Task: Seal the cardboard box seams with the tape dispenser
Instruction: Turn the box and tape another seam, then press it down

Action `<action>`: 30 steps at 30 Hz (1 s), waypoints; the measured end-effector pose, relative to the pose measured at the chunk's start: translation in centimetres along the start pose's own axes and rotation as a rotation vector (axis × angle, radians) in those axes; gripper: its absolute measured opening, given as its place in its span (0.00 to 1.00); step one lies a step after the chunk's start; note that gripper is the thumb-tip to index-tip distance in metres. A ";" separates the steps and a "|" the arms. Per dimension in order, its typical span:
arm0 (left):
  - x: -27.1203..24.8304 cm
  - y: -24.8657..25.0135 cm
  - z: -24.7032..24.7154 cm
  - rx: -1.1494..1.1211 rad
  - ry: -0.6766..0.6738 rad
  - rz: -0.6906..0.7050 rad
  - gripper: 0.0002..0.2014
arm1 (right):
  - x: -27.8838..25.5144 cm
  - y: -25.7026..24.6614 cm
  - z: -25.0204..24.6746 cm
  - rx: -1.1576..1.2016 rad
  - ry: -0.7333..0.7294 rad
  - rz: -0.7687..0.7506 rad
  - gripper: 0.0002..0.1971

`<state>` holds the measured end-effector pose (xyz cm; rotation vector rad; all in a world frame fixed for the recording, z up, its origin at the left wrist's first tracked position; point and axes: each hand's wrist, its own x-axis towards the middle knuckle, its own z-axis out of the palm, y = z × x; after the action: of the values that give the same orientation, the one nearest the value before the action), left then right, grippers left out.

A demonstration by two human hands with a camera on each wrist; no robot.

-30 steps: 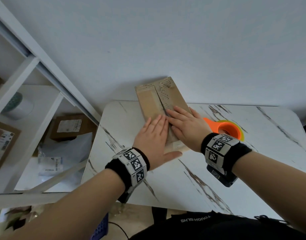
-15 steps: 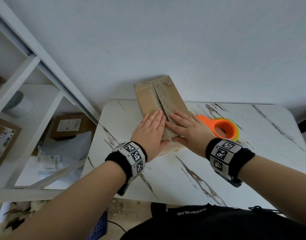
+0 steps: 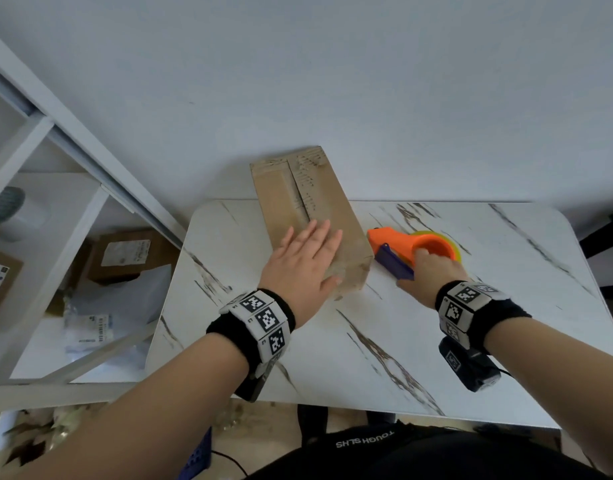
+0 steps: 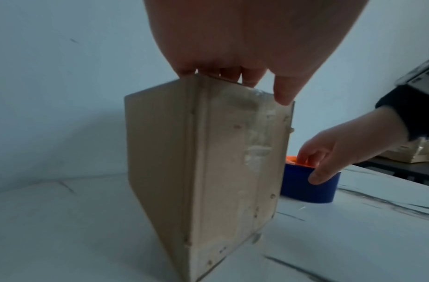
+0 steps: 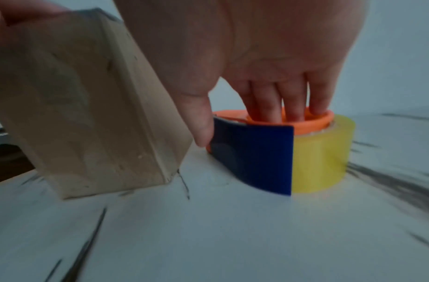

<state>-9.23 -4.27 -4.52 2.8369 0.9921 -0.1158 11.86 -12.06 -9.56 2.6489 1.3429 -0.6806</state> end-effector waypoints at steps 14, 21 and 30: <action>0.8 0.1 -1.7 -0.096 -0.031 -0.054 0.24 | 1.1 1.4 -2.3 0.420 0.133 -0.082 0.11; 3.2 1.7 -7.8 -0.384 0.038 -0.257 0.24 | -0.5 0.1 -10.5 0.748 0.383 -0.200 0.20; 2.5 1.1 -9.9 -1.510 -0.042 -0.531 0.17 | -2.9 -2.3 -13.0 0.747 0.365 -0.418 0.26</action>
<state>-6.33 -2.07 5.11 1.1913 1.0730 0.3644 13.07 -9.25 3.62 3.1945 2.1318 -0.9217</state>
